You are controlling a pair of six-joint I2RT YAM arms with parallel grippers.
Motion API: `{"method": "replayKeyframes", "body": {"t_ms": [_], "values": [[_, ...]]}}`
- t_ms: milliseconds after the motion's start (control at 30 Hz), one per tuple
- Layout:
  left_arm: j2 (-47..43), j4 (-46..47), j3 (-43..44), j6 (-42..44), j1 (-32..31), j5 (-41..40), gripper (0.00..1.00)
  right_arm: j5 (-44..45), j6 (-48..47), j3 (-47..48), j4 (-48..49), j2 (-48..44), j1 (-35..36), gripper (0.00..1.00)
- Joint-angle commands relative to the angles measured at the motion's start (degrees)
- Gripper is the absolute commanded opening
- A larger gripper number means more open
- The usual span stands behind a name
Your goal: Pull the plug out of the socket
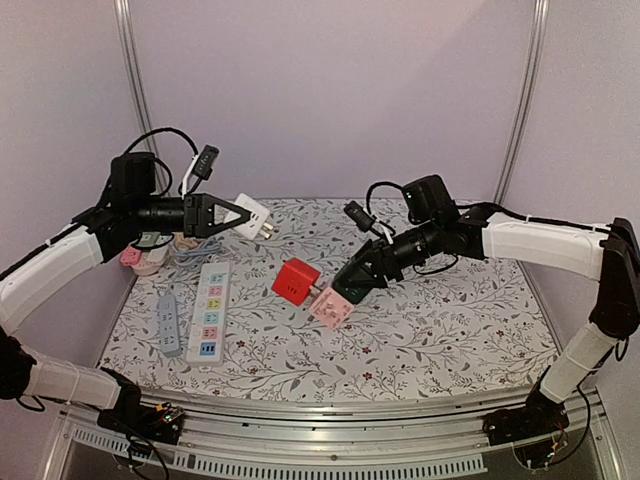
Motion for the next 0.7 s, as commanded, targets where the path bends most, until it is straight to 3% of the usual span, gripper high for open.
{"method": "replayKeyframes", "body": {"t_ms": [0,367,667], "values": [[-2.3,6.2,1.1,-1.7,2.2,0.0,0.0,0.0,-1.7,-0.9,-9.0,1.9,-0.9,0.27],[-1.8,6.5,1.1,-2.2,2.1,0.0,0.0,0.1,-1.5,-1.2,-7.7,2.1,-0.5,0.26],[-1.1,-0.7,2.8,1.4,1.2,-8.3,0.0,1.5,-0.6,-1.5,-6.5,1.5,-0.5,0.26]]}}
